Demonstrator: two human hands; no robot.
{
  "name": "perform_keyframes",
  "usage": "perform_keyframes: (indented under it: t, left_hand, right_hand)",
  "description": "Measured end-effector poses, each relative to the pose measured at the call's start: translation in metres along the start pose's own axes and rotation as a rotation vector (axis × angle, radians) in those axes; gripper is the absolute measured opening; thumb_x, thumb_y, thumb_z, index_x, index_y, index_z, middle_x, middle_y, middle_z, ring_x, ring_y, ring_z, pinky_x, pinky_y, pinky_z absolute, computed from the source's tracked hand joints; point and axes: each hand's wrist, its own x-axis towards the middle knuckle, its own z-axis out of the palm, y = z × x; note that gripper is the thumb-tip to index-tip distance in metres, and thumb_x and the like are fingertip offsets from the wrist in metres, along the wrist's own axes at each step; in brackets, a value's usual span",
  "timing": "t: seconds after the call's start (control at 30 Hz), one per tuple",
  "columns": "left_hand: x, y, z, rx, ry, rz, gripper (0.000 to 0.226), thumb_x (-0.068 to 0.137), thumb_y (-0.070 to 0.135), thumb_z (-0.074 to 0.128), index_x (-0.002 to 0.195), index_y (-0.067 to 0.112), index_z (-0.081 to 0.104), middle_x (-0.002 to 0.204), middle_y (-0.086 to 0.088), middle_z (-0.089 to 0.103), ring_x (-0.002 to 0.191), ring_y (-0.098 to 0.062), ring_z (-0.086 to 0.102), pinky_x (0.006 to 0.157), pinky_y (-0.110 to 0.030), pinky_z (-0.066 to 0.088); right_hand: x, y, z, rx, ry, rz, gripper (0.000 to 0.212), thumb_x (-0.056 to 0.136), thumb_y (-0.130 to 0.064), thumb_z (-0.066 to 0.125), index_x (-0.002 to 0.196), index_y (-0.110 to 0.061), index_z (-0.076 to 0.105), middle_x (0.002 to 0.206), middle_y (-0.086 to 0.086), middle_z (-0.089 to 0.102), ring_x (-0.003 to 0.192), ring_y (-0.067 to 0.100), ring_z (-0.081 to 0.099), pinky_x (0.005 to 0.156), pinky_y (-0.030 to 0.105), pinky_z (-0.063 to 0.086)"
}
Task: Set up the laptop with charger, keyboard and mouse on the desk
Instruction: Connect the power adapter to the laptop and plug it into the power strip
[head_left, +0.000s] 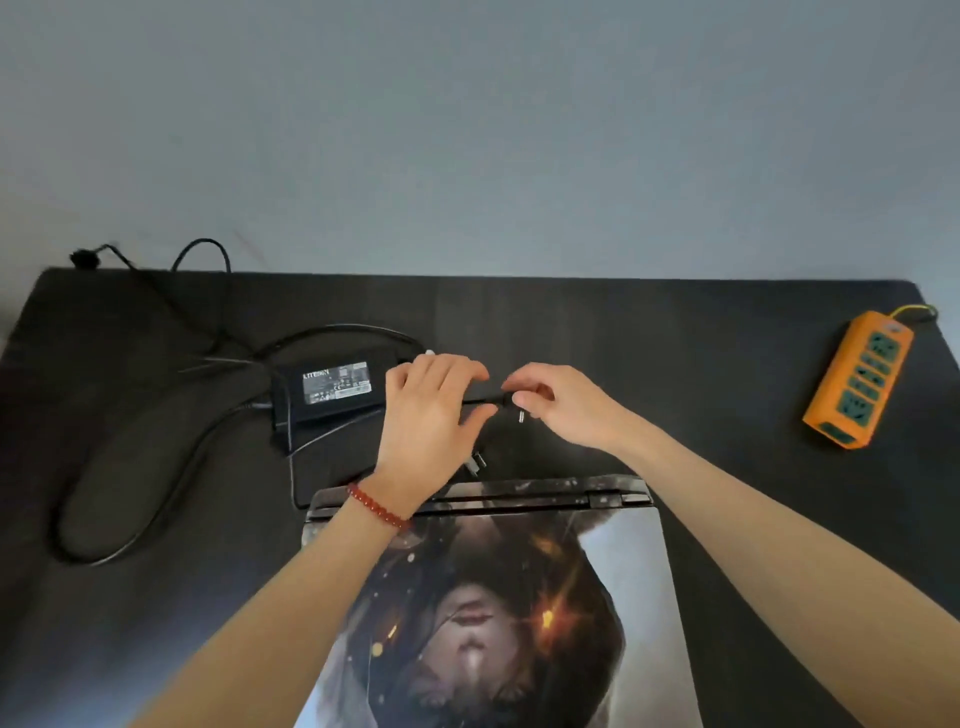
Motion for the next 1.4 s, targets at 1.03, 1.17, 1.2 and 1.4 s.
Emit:
perform_keyframes:
  t: [1.03, 1.17, 1.2, 1.4]
  left_hand:
    - [0.006, -0.047, 0.080, -0.091, -0.261, 0.003, 0.027, 0.081, 0.040, 0.063, 0.075, 0.015, 0.073, 0.091, -0.002, 0.067, 0.089, -0.014, 0.052, 0.080, -0.032, 0.035]
    - [0.004, -0.045, 0.076, -0.097, -0.325, 0.025, 0.032, 0.081, 0.043, 0.061, 0.076, 0.014, 0.074, 0.091, -0.003, 0.068, 0.086, -0.013, 0.052, 0.073, -0.033, 0.041]
    - [0.004, -0.044, 0.073, -0.096, -0.337, 0.036, 0.031, 0.081, 0.042, 0.060, 0.076, 0.015, 0.074, 0.090, -0.003, 0.068, 0.086, -0.012, 0.052, 0.072, -0.031, 0.041]
    - [0.004, -0.045, 0.066, -0.026, -0.356, 0.070, 0.019, 0.082, 0.035, 0.058, 0.082, 0.023, 0.073, 0.091, 0.007, 0.068, 0.090, -0.013, 0.057, 0.084, -0.031, 0.031]
  right_hand:
    - [0.058, 0.074, 0.010, -0.107, -0.556, -0.127, 0.021, 0.090, -0.030, 0.055, 0.103, -0.029, 0.070, 0.081, -0.020, 0.060, 0.087, -0.009, 0.049, 0.078, 0.005, 0.033]
    - [0.052, 0.072, 0.012, -0.161, -0.623, -0.145, 0.020, 0.091, -0.028, 0.053, 0.103, -0.025, 0.069, 0.081, -0.020, 0.059, 0.084, 0.000, 0.049, 0.078, 0.009, 0.033]
    - [0.050, 0.070, 0.013, -0.176, -0.633, -0.152, 0.020, 0.092, -0.028, 0.053, 0.103, -0.024, 0.069, 0.080, -0.019, 0.057, 0.084, 0.001, 0.049, 0.077, 0.010, 0.033]
    - [0.043, 0.065, 0.015, -0.293, -0.625, -0.163, 0.021, 0.094, -0.027, 0.049, 0.106, -0.027, 0.067, 0.079, -0.017, 0.054, 0.080, 0.002, 0.049, 0.063, 0.012, 0.036]
